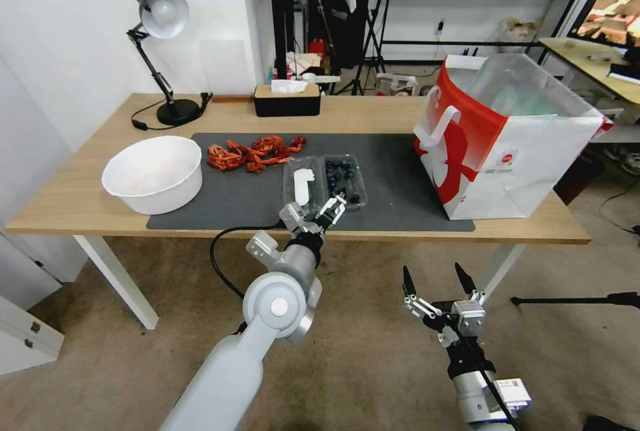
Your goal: Close the takeout container lid, then place the container into the takeout bag.
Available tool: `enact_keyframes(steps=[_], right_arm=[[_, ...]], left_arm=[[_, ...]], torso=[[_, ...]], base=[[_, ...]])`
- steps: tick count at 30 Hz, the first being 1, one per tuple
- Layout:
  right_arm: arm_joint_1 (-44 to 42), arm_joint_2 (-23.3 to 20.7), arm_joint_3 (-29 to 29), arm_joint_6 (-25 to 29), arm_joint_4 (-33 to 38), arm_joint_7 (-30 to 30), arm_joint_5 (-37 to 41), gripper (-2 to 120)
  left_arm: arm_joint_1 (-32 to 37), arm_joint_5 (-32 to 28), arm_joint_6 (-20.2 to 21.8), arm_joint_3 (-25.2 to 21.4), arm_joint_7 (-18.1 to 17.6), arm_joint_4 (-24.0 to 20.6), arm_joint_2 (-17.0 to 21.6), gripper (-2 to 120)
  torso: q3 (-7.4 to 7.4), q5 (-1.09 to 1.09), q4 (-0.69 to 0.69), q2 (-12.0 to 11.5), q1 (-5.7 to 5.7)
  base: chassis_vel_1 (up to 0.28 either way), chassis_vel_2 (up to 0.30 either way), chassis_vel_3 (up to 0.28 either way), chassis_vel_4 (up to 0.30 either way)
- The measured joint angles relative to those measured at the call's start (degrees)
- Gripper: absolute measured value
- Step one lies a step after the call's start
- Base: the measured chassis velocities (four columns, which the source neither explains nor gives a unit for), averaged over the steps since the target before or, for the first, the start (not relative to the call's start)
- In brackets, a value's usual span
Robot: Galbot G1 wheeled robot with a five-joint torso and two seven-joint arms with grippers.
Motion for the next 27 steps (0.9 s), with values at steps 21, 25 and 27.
enact_keyframes(steps=[21, 25, 27], right_arm=[[0.47, 0.41, -0.25, 0.03, -0.93, 0.25, -0.18, 100], [0.17, 0.55, -0.19, 0.11, -0.97, 0.29, -0.2, 100], [0.12, 0.62, -0.17, 0.16, -0.98, 0.31, -0.23, 100]], left_arm=[[-2.01, -0.38, -0.24, -0.99, -1.34, 3.01, -0.43, 100], [-2.79, -0.65, -0.31, -1.15, -1.48, 3.75, -0.53, 100], [-3.0, -0.82, -0.32, -1.17, -1.54, 3.92, -0.54, 100]], torso=[[-0.01, 0.0, 0.0, 0.02, 0.0], [-0.01, 0.0, 0.0, 0.02, 0.0], [-0.01, 0.0, 0.01, 0.02, 0.0]], base=[[0.0, 0.0, 0.0, 0.0], [0.0, 0.0, 0.0, 0.0], [0.0, 0.0, 0.0, 0.0]])
